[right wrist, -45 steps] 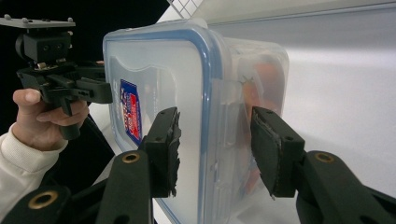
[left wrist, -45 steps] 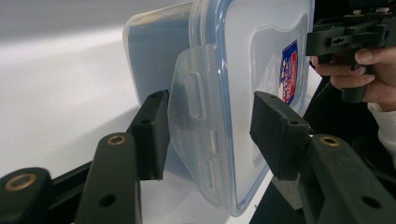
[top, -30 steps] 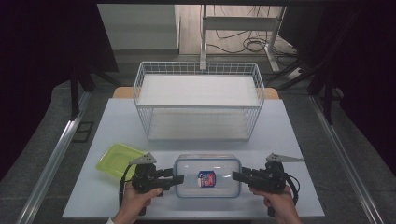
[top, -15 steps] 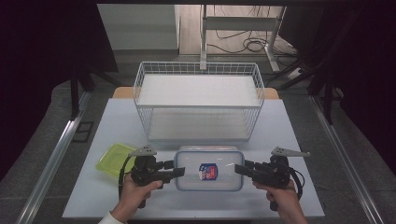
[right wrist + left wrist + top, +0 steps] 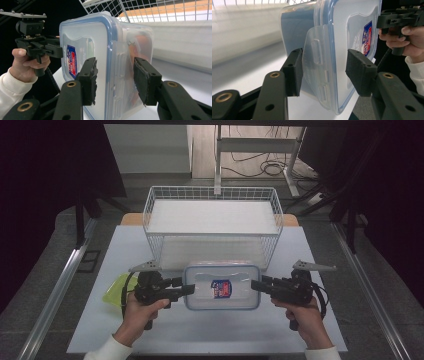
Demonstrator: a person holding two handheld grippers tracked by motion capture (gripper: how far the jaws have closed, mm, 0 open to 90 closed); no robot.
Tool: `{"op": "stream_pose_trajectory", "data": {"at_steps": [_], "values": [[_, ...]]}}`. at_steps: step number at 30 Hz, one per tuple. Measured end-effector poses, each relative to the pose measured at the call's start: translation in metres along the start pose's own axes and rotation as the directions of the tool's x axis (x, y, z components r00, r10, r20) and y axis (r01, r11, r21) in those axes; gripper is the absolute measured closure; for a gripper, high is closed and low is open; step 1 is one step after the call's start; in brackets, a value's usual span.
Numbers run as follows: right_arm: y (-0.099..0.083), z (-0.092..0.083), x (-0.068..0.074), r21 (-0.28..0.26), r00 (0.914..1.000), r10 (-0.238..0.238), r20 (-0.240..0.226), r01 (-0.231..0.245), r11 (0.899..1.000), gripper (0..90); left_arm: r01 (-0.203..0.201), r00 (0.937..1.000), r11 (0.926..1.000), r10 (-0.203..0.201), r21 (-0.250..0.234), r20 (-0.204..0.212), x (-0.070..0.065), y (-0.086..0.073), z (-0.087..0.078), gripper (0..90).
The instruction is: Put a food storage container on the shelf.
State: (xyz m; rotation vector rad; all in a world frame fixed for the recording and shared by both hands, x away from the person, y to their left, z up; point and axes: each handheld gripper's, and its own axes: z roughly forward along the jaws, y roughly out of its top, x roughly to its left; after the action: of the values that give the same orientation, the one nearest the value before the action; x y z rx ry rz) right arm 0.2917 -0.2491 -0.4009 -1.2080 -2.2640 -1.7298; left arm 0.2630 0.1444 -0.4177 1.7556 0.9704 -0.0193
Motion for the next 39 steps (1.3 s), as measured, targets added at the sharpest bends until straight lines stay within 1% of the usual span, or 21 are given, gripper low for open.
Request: {"op": "stream_pose_trajectory", "data": {"at_steps": [2, 4, 5, 7, 8, 10, 12, 16, 17, 19, 23, 26, 28, 29, 30, 31, 32, 33, 34, 37, 39], "values": [[0.004, 0.0, 0.0, -0.003, 1.0, 0.001, -0.005, -0.001, 1.0, 55.0, -0.014, 0.9998, 0.9999, 0.014, -0.008, -0.01, -0.002, 0.009, -0.003, 49.1], [0.008, 0.0, -0.001, -0.005, 1.0, -0.002, -0.01, 0.002, 1.0, 55.0, -0.022, 0.9997, 0.9997, 0.022, -0.009, -0.014, -0.003, 0.012, -0.004, 49.1], [0.01, 0.0, -0.001, -0.009, 0.9999, -0.002, -0.011, 0.002, 1.0, 55.0, -0.027, 0.9995, 0.9995, 0.026, -0.014, -0.016, -0.003, 0.018, -0.005, 49.1], [0.012, 0.0, -0.001, -0.013, 0.9999, -0.006, -0.012, 0.006, 1.0, 55.0, -0.029, 0.9995, 0.9995, 0.029, -0.016, -0.016, -0.003, 0.022, -0.005, 49.1], [0.019, 0.0, -0.001, -0.018, 0.9999, -0.009, -0.01, 0.009, 1.0, 54.9, -0.036, 0.9992, 0.9992, 0.036, -0.019, -0.018, -0.003, 0.028, -0.007, 49.2], [0.021, 0.0, -0.001, -0.019, 0.9999, -0.012, -0.009, 0.012, 1.0, 54.9, -0.04, 0.999, 0.999, 0.04, -0.021, -0.019, -0.003, 0.031, -0.008, 49.2], [0.031, 0.001, 0.001, -0.023, 0.9998, -0.019, -0.011, 0.019, 1.0, 54.8, -0.052, 0.9984, 0.9982, 0.052, -0.03, -0.023, -0.003, 0.042, -0.012, 49.2], [0.046, 0.001, 0.005, -0.034, 0.9993, -0.037, -0.01, 0.037, 0.999, 54.8, -0.066, 0.9975, 0.9969, 0.065, -0.044, -0.027, -0.003, 0.051, -0.016, 49.1], [0.049, 0.002, 0.006, -0.037, 0.999, -0.044, -0.009, 0.043, 0.998, 54.8, -0.071, 0.9971, 0.996, 0.07, -0.053, -0.029, -0.003, 0.057, -0.019, 49.2], [0.053, 0.002, 0.007, -0.038, 0.9988, -0.047, -0.01, 0.047, 0.998, 54.8, -0.074, 0.9969, 0.9955, 0.072, -0.06, -0.031, -0.002, 0.061, -0.021, 49.1], [0.069, 0.004, 0.012, -0.043, 0.9978, -0.066, -0.005, 0.066, 0.997, 54.6, -0.078, 0.9965, 0.9943, 0.076, -0.073, -0.034, -0.002, 0.071, -0.026, 49.2], [0.075, 0.004, 0.013, -0.042, 0.9975, -0.071, -0.004, 0.071, 0.997, 54.7, -0.081, 0.9964, 0.9934, 0.078, -0.082, -0.034, 0.0, 0.077, -0.028, 49.2], [0.085, 0.006, 0.014, -0.041, 0.9966, -0.082, 0.002, 0.082, 0.996, 54.6, -0.085, 0.9961, 0.9928, 0.082, -0.085, -0.034, 0.002, 0.082, -0.029, 49.2], [0.085, 0.006, 0.014, -0.041, 0.9966, -0.082, 0.002, 0.082, 0.996, 54.6, -0.084, 0.9961, 0.9925, 0.081, -0.089, -0.034, 0.003, 0.084, -0.03, 49.2], [0.091, 0.007, 0.015, -0.043, 0.9961, -0.089, 0.003, 0.089, 0.995, 54.5, -0.088, 0.9958, 0.9918, 0.085, -0.093, -0.036, 0.004, 0.09, -0.031, 49.1], [0.091, 0.007, 0.015, -0.043, 0.9961, -0.089, 0.003, 0.089, 0.995, 54.5, -0.088, 0.9958, 0.9918, 0.085, -0.093, -0.036, 0.004, 0.09, -0.031, 49.1], [0.098, 0.008, 0.016, -0.043, 0.9955, -0.095, 0.006, 0.095, 0.995, 54.5, -0.089, 0.9956, 0.9915, 0.086, -0.095, -0.037, 0.004, 0.093, -0.032, 49.2], [0.098, 0.008, 0.016, -0.043, 0.9955, -0.095, 0.006, 0.095, 0.995, 54.5, -0.093, 0.9952, 0.9907, 0.09, -0.1, -0.039, 0.005, 0.096, -0.033, 49.2], [0.105, 0.009, 0.017, -0.045, 0.9945, -0.104, 0.006, 0.104, 0.994, 54.4, -0.096, 0.9949, 0.9901, 0.092, -0.102, -0.041, 0.005, 0.101, -0.034, 49.2], [0.113, 0.01, 0.016, -0.047, 0.9939, -0.11, 0.007, 0.11, 0.993, 54.4, -0.097, 0.9948, 0.9897, 0.092, -0.105, -0.044, 0.007, 0.107, -0.035, 49.2], [0.122, 0.013, 0.014, -0.046, 0.9937, -0.112, 0.007, 0.112, 0.993, 54.3, -0.094, 0.9949, 0.9892, 0.089, -0.113, -0.048, 0.011, 0.116, -0.035, 49.1]]}}
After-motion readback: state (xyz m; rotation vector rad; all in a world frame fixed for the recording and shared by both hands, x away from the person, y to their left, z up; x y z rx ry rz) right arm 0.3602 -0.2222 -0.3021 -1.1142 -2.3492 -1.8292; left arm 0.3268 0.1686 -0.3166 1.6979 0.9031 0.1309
